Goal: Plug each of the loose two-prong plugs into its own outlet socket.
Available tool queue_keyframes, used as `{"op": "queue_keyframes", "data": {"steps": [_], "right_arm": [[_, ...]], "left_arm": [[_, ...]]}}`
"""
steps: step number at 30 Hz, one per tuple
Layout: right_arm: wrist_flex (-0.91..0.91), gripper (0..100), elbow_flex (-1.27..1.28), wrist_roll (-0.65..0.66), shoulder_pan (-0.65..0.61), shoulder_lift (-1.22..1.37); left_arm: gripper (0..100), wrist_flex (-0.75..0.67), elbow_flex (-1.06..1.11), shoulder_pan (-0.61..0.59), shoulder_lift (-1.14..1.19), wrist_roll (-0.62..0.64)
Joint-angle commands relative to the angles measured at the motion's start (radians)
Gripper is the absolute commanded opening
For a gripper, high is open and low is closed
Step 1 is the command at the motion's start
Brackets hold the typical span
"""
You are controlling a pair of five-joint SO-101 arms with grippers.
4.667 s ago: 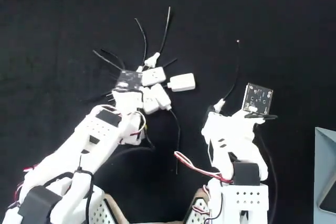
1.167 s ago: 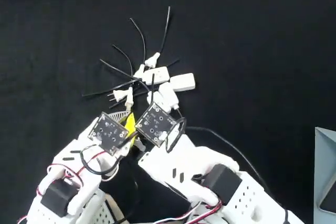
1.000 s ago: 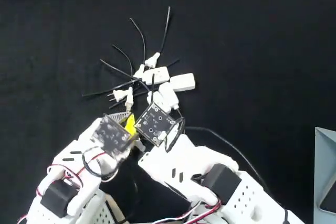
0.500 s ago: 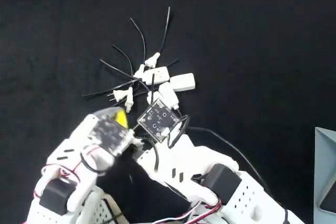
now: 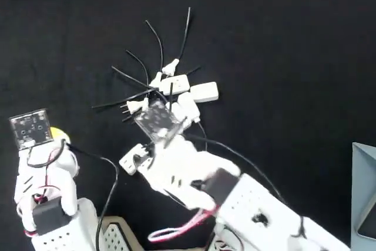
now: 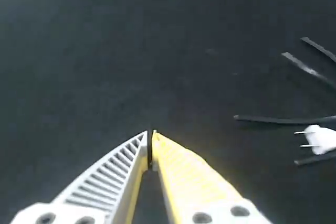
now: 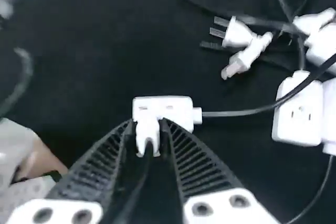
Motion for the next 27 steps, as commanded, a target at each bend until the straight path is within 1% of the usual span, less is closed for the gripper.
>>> {"op": "queue_keyframes", "data": {"steps": [1,3,5,7,9,11,13,15,17,18,20,22,23,25,27], "right_arm": [[-0.037,1.2,-0.117,-0.008,-0.005,0.209],[-0.038,1.2,-0.153,-0.015,-0.005,0.292],[-0.038,1.2,-0.194,-0.080,-0.008,0.358],[-0.026,1.2,-0.229,-0.123,-0.006,0.392],[0.006,1.2,-0.251,-0.130,0.008,0.390],[0.044,1.2,-0.268,-0.133,0.043,0.364],[0.089,1.2,-0.274,-0.133,0.112,0.312],[0.120,1.2,-0.269,-0.133,0.204,0.246],[0.129,1.2,-0.254,-0.133,0.313,0.180],[0.126,1.2,-0.245,-0.133,0.367,0.153],[0.123,1.2,-0.231,-0.132,0.457,0.113],[0.115,1.2,-0.223,-0.133,0.522,0.102],[0.110,1.2,-0.220,-0.133,0.546,0.102],[0.110,1.2,-0.219,-0.132,0.582,0.104],[0.110,1.2,-0.219,-0.133,0.617,0.104]], "left_arm": [[3,-0.018,0.018,-0.058,-0.008,0.014],[3,-0.057,0.042,-0.091,-0.008,0.017],[3,-0.095,0.065,-0.122,-0.008,0.018],[3,-0.104,0.079,-0.124,-0.008,0.015],[3,-0.098,0.085,-0.076,-0.006,0.014],[3,-0.072,0.097,0.004,-0.006,0.002],[5,-0.028,0.099,0.081,-0.006,-0.089],[10,0.021,0.091,0.128,-0.006,-0.183],[15,0.058,0.090,0.162,-0.003,-0.203],[16,0.074,0.090,0.180,-0.002,-0.210],[11,0.103,0.090,0.225,0.000,-0.270],[3,0.129,0.082,0.274,0.000,-0.321],[2,0.138,0.074,0.289,0.002,-0.336],[5,0.153,0.042,0.302,0.014,-0.361],[5,0.169,-0.018,0.305,0.054,-0.391]]}}
